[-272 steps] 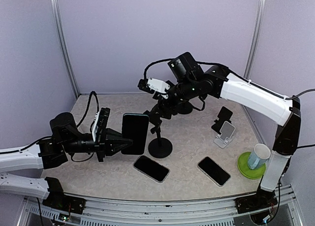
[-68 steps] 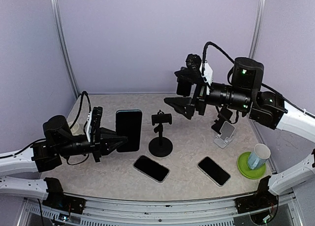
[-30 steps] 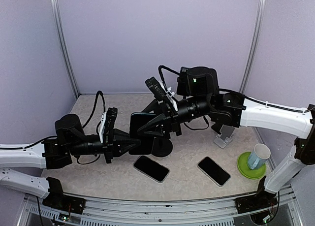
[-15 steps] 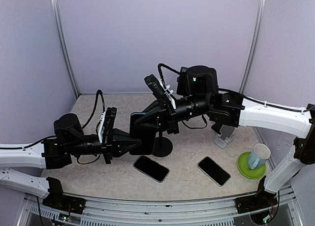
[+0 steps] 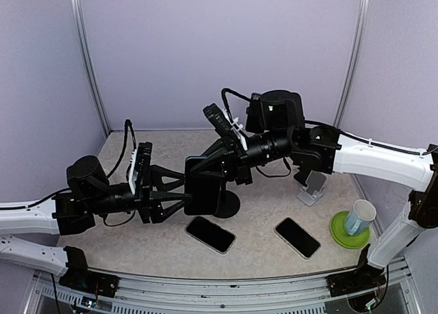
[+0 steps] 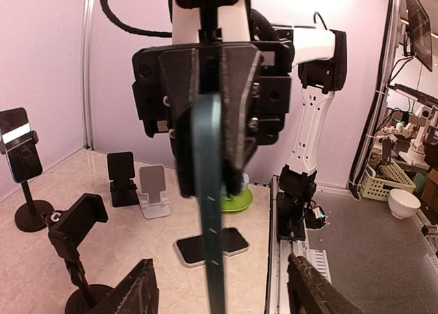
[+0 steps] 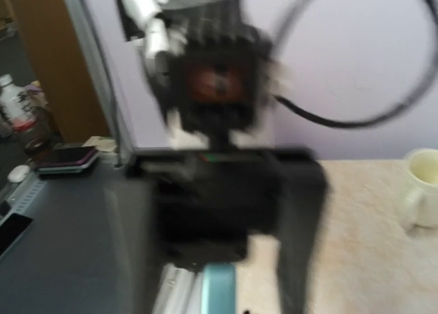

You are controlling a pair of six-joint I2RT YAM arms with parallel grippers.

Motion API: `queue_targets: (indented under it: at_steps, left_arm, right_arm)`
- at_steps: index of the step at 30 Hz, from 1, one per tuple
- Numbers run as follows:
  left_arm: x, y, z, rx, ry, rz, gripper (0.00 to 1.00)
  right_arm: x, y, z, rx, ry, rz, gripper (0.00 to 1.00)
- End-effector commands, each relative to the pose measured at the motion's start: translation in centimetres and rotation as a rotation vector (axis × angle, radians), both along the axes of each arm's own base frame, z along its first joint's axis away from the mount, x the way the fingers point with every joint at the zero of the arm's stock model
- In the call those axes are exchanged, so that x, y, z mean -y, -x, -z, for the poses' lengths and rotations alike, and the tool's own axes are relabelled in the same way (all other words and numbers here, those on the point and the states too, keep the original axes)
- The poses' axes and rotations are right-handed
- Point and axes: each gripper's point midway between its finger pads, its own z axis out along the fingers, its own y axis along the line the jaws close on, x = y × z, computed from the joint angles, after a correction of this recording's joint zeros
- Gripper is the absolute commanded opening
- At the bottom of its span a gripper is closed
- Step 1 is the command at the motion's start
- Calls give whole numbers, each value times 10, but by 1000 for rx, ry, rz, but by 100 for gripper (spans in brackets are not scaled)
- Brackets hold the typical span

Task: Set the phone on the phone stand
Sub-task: Pass from the left arm to the right, then hold the phone stand at the center of the board.

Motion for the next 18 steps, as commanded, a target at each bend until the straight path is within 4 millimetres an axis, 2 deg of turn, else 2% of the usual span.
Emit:
queue_targets:
  at_steps: [1, 5, 8, 11, 18]
  left_arm:
    - [-8, -4, -18, 32, 41, -43, 66]
    - [-10, -16, -13, 15, 20, -108, 76]
    - [-9, -30, -6, -8, -14, -155, 90]
    - [-7, -41, -2, -22, -30, -174, 98]
    - [3, -69, 13, -53, -67, -206, 99]
  right_arm:
    - [33, -25, -38, 62, -79, 83, 0]
    - [62, -47, -49, 93, -95, 193, 0]
    - [83, -58, -60, 119, -114, 270, 0]
    - [102, -64, -69, 139, -134, 326, 0]
    - [127, -77, -75, 146, -136, 437, 0]
